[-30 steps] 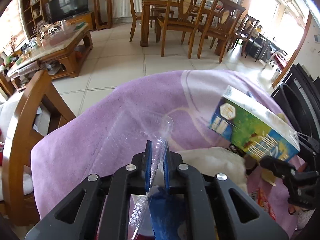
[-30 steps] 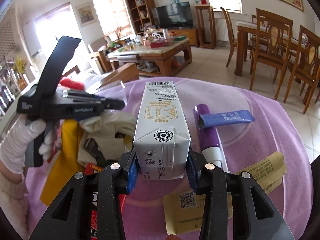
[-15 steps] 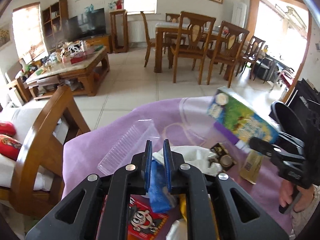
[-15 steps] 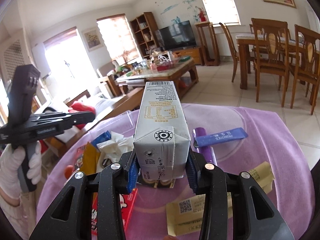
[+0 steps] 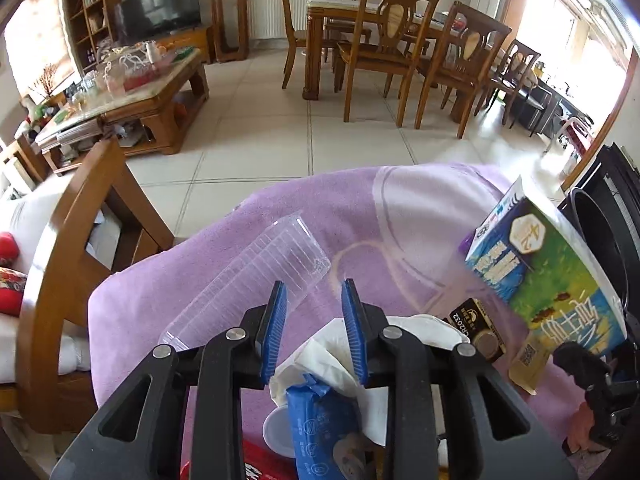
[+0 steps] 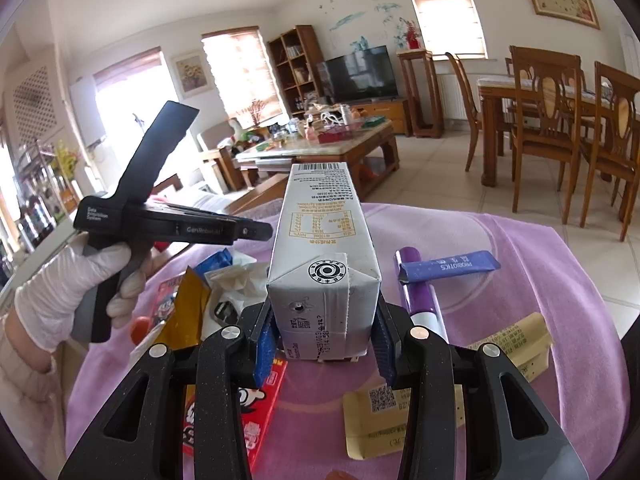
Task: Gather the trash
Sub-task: 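Lift the tray and carton and carry both over the black bin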
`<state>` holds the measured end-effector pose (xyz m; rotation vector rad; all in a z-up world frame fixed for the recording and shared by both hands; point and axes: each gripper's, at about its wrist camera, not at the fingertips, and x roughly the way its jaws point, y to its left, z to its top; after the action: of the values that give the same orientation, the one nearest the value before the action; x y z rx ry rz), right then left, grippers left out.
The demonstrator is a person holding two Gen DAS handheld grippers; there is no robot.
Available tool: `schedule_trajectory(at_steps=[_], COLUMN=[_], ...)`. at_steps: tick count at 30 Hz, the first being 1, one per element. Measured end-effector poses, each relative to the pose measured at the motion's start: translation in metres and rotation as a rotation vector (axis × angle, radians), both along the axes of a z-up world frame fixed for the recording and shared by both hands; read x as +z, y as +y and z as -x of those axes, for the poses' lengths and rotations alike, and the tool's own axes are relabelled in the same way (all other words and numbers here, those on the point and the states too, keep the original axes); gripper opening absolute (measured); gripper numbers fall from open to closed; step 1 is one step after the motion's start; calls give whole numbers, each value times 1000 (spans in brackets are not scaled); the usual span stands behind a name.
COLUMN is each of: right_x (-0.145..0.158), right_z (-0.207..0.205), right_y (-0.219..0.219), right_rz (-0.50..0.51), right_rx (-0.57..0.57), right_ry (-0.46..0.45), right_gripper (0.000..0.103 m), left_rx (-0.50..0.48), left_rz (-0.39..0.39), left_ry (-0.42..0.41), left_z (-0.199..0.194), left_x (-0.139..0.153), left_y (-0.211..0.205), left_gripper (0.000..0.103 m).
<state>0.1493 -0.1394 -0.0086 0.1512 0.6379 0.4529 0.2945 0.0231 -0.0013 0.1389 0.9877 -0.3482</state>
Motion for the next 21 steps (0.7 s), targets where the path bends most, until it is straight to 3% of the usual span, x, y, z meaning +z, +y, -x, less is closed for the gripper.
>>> schedule_trajectory(at_steps=[5, 9, 10, 12, 14, 16, 18, 19, 21], right_x=[1, 4, 4, 3, 3, 2, 2, 2, 2], right_z=[0, 0, 0, 0, 1, 1, 0, 0, -1], right_y=[1, 0, -1, -1, -1, -2, -2, -2, -3], right_rz=[-8, -19, -20, -24, -32, -33, -34, -36, -36], right_rx=[-3, 3, 4, 8, 15, 15, 13, 14, 13], right_ry=[11, 7, 6, 7, 11, 12, 15, 17, 18], right_gripper=[40, 40, 40, 40, 40, 40, 40, 40, 40], left_rx=[-57, -95, -94, -68, -64, -91, -103, -115, -141], left_rz=[31, 14, 4, -26, -39, -28, -73, -102, -111], left_ry=[3, -116, -142, -187, -179, -108, -90, -83, -36], left_z=[12, 29, 31, 29, 19, 7, 2, -1, -4], left_x=[-3, 16, 19, 23, 17, 5, -3, -9, -21], left_y=[-3, -6, -5, -4, -2, -6, -14, -18, -23], left_gripper=[26, 31, 38, 80, 80, 80, 79, 74, 43])
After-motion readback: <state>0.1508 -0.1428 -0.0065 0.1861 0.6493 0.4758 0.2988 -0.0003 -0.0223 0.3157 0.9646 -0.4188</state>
